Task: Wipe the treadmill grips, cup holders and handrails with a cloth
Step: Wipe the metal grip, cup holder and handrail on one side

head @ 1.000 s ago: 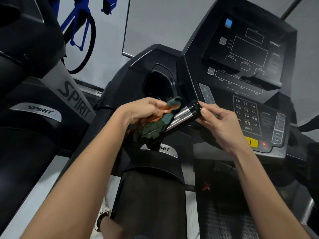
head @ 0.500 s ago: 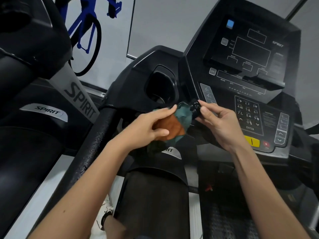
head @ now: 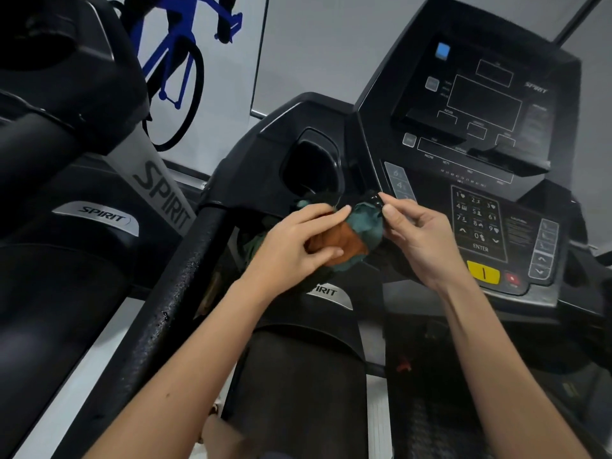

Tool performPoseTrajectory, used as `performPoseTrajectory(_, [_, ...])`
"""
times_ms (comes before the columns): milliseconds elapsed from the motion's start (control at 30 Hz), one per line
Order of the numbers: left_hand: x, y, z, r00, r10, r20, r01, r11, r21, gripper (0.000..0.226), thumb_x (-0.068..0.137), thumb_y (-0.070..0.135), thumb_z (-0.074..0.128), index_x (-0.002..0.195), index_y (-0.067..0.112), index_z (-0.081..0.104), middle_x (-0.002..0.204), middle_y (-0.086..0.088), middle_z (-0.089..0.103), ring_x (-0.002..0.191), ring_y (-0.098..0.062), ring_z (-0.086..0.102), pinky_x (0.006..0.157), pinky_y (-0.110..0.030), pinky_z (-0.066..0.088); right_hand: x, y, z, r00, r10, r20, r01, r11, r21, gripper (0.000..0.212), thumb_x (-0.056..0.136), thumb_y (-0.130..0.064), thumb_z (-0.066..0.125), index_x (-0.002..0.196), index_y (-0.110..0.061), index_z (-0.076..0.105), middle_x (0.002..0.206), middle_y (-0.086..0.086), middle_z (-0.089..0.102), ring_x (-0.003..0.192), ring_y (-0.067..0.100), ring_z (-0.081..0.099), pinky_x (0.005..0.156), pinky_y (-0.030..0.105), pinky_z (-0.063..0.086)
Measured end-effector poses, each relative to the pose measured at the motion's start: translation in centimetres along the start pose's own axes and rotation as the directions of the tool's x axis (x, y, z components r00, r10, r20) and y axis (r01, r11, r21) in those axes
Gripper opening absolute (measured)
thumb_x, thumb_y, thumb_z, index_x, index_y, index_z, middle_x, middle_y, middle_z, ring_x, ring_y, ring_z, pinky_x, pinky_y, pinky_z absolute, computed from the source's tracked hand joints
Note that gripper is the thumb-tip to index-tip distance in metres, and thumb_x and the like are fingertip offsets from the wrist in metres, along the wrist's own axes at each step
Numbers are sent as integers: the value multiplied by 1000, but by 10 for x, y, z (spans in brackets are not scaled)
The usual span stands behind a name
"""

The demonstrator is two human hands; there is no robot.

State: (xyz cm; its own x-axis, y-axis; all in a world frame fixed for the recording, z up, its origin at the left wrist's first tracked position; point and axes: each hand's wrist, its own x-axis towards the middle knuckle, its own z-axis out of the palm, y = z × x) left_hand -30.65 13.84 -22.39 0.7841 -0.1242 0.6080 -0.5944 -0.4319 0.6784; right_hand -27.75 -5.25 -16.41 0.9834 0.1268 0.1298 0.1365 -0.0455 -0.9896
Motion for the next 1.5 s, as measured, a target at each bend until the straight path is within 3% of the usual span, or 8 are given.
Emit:
performPoseTrajectory(167, [-23, -19, -24, 997, -53, -54, 49, 995, -88, 34, 74, 2, 73, 107, 12, 69, 95, 12, 58, 88, 1, 58, 80, -9, 45, 0, 3, -1, 1000, -10, 0, 10, 999, 39, 67, 49, -49, 83, 103, -13, 68, 109, 11, 63, 102, 19, 65, 81, 24, 53])
performPoseTrajectory(367, [-3, -1, -12, 999, 22, -41, -23, 999, -27, 34, 77, 4, 67, 111, 11, 68, 98, 11, 58, 92, -1, 57, 88, -15, 45, 0, 2, 0, 1000, -15, 7, 15, 999, 32, 66, 50, -49, 81, 104, -12, 68, 107, 7, 65, 100, 16, 66, 80, 22, 53])
performPoseTrajectory(533, [53, 18, -8, 931, -297, 212, 356, 868, -346, 21, 89, 5, 57, 106, 16, 65, 64, 17, 61, 58, 6, 56, 62, -11, 43, 1, 1, 2, 1000, -11, -11, 11, 1000, -15, 63, 55, -48, 79, 105, -11, 68, 110, 8, 63, 103, 21, 64, 79, 22, 53])
performPoseTrajectory(733, [87, -10, -13, 766, -371, 526, 580, 752, -314, 38, 91, -6, 44, 108, 20, 66, 96, -6, 69, 83, -13, 64, 77, -27, 49, -3, -3, 7, 998, -26, -53, 22, 997, -68, 26, 87, -3, 56, 111, -11, 61, 103, 4, 62, 94, 15, 64, 86, 28, 55])
performPoseTrajectory(933, [66, -49, -31, 579, -414, 702, 695, 700, -161, 56, 88, -10, 36, 105, 33, 68, 103, -9, 67, 94, -25, 62, 85, -39, 49, -4, -5, 7, 999, -35, -28, 33, 997, -68, 26, 82, -10, 59, 107, -12, 63, 102, 4, 63, 92, 12, 65, 87, 28, 54])
performPoseTrajectory(1167, [80, -15, -41, 727, -294, 620, 524, 821, -226, 24, 88, 7, 60, 92, 29, 69, 82, 7, 70, 82, -12, 66, 81, -31, 52, -3, -4, 6, 999, -23, -27, 22, 998, -52, 41, 64, -32, 68, 100, -13, 66, 102, 3, 63, 93, 13, 66, 85, 28, 55])
performPoseTrajectory(1300, [106, 6, -33, 641, -344, 686, 561, 820, -113, 15, 89, 18, 61, 101, 24, 67, 75, 8, 68, 71, -8, 64, 73, -23, 50, 0, -3, 5, 999, -31, -24, 29, 995, -91, 24, 78, -17, 63, 101, -14, 66, 103, 2, 63, 90, 11, 65, 79, 23, 55])
performPoseTrajectory(1500, [85, -20, -20, 556, -400, 728, 762, 595, -256, 20, 94, 18, 48, 97, 22, 67, 83, 0, 70, 72, -13, 66, 74, -26, 50, -1, -5, 3, 1000, -31, -1, 31, 994, -103, 27, 79, -14, 62, 106, -14, 65, 102, 3, 65, 95, 16, 66, 86, 27, 54])
